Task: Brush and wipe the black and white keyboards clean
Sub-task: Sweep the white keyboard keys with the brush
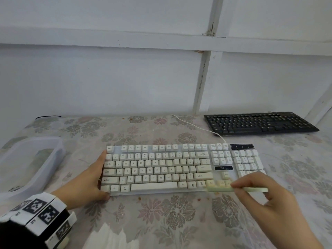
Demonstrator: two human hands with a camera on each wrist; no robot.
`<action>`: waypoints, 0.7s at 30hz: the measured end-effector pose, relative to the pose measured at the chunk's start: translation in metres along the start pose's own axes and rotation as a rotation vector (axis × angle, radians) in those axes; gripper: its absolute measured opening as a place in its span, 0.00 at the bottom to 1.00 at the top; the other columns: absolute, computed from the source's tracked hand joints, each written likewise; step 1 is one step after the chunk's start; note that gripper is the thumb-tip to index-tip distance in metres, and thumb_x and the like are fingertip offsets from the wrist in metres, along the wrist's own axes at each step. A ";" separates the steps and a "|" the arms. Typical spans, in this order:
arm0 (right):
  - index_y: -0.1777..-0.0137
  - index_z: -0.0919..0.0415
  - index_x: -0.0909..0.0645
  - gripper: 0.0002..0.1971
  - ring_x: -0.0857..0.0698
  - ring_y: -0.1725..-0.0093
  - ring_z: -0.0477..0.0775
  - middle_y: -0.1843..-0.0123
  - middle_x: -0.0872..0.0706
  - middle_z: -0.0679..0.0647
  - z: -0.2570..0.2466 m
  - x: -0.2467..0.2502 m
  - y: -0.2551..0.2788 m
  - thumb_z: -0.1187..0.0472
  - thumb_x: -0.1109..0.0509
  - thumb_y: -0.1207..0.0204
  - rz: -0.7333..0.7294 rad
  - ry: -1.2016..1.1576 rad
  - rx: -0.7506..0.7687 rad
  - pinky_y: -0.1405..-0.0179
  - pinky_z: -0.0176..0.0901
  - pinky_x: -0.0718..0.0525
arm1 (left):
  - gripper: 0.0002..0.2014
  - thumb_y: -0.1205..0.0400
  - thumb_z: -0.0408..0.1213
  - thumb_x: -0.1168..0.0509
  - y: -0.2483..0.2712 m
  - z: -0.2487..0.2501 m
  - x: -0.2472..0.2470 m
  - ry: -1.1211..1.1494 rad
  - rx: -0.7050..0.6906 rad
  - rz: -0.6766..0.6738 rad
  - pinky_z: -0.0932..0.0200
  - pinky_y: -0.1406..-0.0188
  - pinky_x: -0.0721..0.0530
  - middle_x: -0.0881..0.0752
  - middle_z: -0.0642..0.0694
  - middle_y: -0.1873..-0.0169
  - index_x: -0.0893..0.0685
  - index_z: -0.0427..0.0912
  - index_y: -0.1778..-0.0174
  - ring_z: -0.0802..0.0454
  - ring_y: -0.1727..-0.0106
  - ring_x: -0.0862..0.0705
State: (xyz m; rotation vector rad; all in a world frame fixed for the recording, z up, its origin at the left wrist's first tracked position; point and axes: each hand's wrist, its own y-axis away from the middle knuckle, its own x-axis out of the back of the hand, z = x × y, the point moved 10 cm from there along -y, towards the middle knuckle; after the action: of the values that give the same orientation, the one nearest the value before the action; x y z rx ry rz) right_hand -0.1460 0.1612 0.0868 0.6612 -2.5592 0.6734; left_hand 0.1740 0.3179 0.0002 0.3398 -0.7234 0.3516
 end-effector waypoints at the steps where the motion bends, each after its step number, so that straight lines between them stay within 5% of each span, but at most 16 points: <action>1: 0.69 0.46 0.16 0.20 0.18 0.59 0.39 0.66 0.15 0.41 -0.003 -0.001 0.000 0.76 0.25 0.34 -0.005 -0.022 0.008 0.68 0.22 0.25 | 0.59 0.34 0.26 0.24 0.000 0.000 -0.001 0.003 0.004 -0.002 0.70 0.55 0.18 0.26 0.69 0.38 0.60 0.79 0.33 0.76 0.45 0.22; 7: 0.67 0.46 0.15 0.20 0.17 0.57 0.42 0.63 0.15 0.43 0.006 -0.014 0.000 0.76 0.25 0.33 -0.053 -0.048 0.027 0.65 0.23 0.25 | 0.55 0.34 0.20 0.26 0.003 0.006 -0.001 0.052 -0.006 0.008 0.70 0.60 0.17 0.16 0.61 0.47 0.51 0.71 0.28 0.70 0.49 0.16; 10: 0.65 0.46 0.16 0.19 0.17 0.57 0.42 0.62 0.15 0.43 0.017 0.009 -0.001 0.76 0.26 0.32 -0.001 -0.026 0.012 0.66 0.26 0.25 | 0.53 0.34 0.20 0.26 0.004 0.013 -0.002 0.042 -0.031 0.003 0.76 0.59 0.20 0.23 0.79 0.47 0.49 0.74 0.33 0.74 0.47 0.19; 14: 0.65 0.47 0.15 0.18 0.18 0.58 0.44 0.62 0.15 0.44 0.014 0.017 -0.001 0.75 0.26 0.32 -0.019 -0.028 -0.007 0.68 0.47 0.25 | 0.52 0.35 0.18 0.27 0.004 0.017 -0.002 0.049 -0.037 0.016 0.82 0.61 0.22 0.25 0.85 0.50 0.48 0.73 0.36 0.79 0.48 0.21; 21: 0.66 0.47 0.16 0.17 0.18 0.60 0.40 0.62 0.14 0.43 0.035 0.044 -0.007 0.73 0.27 0.30 0.038 0.062 -0.083 0.68 0.22 0.28 | 0.49 0.34 0.16 0.28 0.002 0.015 0.000 0.068 -0.029 0.040 0.81 0.62 0.22 0.17 0.61 0.48 0.43 0.73 0.40 0.76 0.50 0.19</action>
State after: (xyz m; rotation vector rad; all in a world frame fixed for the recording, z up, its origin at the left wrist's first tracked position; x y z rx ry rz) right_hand -0.1866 0.1215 0.0830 0.5573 -2.5327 0.5872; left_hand 0.1647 0.3141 0.0110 0.2850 -0.6687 0.3886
